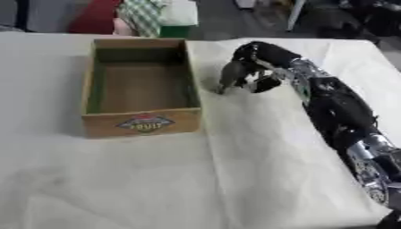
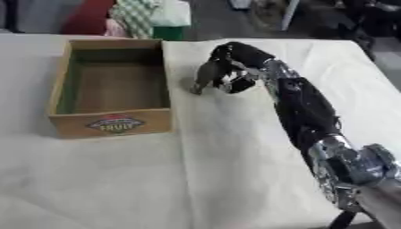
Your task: Pick up objects on the table and place them in the box.
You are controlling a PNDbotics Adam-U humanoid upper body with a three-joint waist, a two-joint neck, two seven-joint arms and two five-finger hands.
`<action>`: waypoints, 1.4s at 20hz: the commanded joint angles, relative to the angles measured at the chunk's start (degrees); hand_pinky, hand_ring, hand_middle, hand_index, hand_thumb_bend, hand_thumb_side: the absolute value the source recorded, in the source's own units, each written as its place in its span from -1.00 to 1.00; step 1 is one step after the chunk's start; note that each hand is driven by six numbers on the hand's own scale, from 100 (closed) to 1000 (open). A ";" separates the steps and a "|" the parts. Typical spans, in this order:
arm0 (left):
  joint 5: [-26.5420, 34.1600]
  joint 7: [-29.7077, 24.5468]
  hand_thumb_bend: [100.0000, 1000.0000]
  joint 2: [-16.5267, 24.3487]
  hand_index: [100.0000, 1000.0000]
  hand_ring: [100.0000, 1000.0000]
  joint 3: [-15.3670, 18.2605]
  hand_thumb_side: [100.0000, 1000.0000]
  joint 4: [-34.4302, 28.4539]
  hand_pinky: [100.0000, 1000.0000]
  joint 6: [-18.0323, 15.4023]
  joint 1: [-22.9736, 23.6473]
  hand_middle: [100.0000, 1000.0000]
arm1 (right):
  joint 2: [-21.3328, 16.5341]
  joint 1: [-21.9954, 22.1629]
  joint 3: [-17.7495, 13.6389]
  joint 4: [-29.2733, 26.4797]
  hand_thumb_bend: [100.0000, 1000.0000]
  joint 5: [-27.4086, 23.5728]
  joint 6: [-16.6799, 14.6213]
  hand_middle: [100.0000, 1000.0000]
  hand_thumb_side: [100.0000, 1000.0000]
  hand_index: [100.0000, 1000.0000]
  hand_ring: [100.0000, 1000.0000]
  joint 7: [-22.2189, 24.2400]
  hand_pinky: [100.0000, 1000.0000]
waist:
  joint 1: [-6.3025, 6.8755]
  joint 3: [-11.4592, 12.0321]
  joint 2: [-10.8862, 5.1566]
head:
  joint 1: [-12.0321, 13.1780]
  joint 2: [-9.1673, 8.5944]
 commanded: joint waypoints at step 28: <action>0.47 -0.95 -1.00 1.10 0.08 0.34 -0.78 0.81 -0.65 0.38 0.07 -0.84 0.15 | 7.15 -8.87 1.52 -10.23 -1.00 -10.29 -5.87 0.47 -0.76 -0.56 0.59 5.69 0.87 | 0.18 1.79 -2.20 | -1.53 -0.91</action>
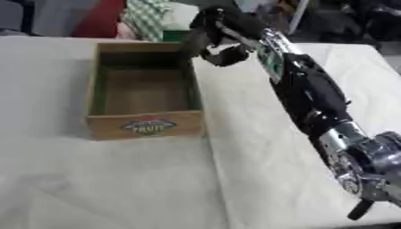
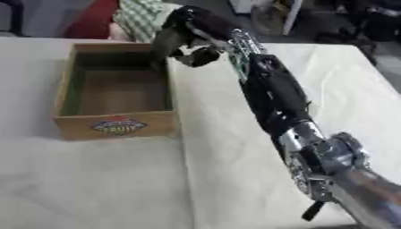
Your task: Pick up objects on the table and place them in the box.
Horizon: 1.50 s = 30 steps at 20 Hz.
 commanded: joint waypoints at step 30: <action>0.19 -0.91 -1.00 0.47 0.08 0.34 -0.52 0.82 -0.55 0.38 0.20 -1.06 0.15 | 7.52 0.46 2.47 2.17 -1.00 15.74 -2.53 0.60 -0.46 0.48 0.71 0.74 0.90 | 0.31 1.28 -1.30 | -1.65 -0.90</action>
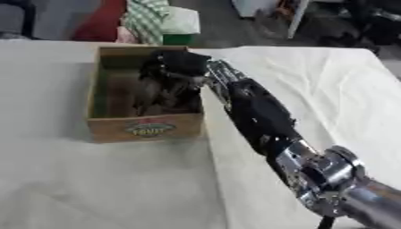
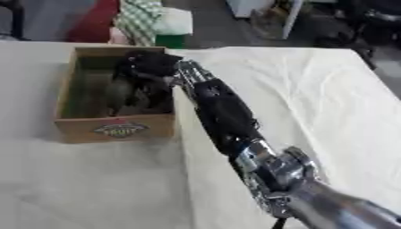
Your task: Pick up objects on the table and place them in the box.
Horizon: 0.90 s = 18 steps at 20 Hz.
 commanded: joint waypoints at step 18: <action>0.01 0.20 -1.00 0.95 0.08 0.34 0.56 0.82 -0.55 0.38 0.00 -0.46 0.15 | -6.24 -3.05 1.42 -4.19 -0.64 -5.51 -2.12 0.70 -0.23 0.86 0.82 13.86 0.97 | -0.05 -1.09 -1.21 | 1.06 -1.27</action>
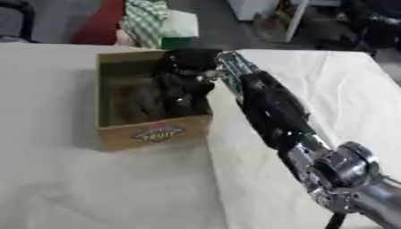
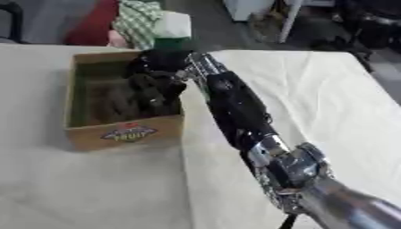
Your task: Pick up objects on the table and place them in the box.
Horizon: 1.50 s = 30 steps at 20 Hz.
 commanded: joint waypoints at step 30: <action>-0.29 1.54 -1.00 1.44 0.08 0.35 1.89 0.82 -0.74 0.38 -0.16 0.38 0.15 | -22.43 15.91 -6.29 -14.15 -1.00 -54.56 4.76 0.55 -0.96 0.78 0.65 11.01 0.70 | 0.23 -3.49 -0.45 | 3.67 -1.69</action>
